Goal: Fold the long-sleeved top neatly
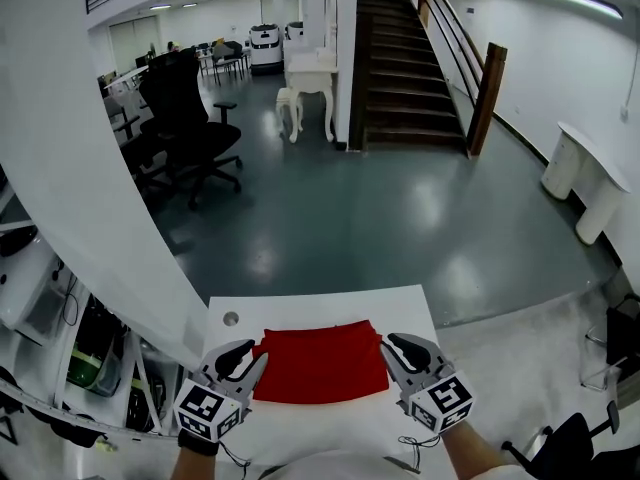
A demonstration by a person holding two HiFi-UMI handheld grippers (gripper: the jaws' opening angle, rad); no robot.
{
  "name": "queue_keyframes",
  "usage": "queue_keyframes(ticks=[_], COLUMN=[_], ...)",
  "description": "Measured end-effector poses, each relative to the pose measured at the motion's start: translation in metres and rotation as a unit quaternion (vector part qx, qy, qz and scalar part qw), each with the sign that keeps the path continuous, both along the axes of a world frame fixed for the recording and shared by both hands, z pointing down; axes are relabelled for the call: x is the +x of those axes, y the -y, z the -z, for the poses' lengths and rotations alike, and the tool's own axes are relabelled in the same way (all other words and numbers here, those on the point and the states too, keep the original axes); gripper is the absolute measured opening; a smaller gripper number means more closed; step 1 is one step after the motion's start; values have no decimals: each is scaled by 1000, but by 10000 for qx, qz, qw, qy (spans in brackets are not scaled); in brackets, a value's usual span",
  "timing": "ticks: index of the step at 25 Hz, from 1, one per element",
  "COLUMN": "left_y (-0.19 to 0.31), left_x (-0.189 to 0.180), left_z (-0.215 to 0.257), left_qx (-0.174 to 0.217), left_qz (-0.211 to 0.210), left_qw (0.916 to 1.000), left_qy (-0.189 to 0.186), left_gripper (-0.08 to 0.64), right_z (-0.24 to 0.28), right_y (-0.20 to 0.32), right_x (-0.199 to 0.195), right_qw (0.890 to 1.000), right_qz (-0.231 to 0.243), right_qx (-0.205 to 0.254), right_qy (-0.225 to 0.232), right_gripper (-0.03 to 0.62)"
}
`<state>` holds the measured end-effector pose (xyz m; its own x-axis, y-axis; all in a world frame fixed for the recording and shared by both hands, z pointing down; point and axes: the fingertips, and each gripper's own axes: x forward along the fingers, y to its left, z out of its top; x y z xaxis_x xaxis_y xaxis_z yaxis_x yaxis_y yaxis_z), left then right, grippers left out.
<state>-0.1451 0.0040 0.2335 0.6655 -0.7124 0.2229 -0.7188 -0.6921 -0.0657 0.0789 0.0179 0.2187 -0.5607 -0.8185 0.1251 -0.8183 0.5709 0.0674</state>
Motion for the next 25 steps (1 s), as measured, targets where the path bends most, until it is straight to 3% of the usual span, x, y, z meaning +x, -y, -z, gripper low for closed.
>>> queue_keyframes(ticks=[10,25], left_y=[-23,-32], left_x=[8,30], left_z=[11,3], left_qx=[141,91], left_qz=[-182,-458], left_qw=[9995,9989], left_qy=[-209,-19], left_gripper=[11,9], right_z=[11,8], right_y=[-17,-26], right_x=[-4,-12], right_qw=[9997,9989], right_qz=[132,379], right_qx=[92,8], right_qy=[169,287], right_gripper=[15,12])
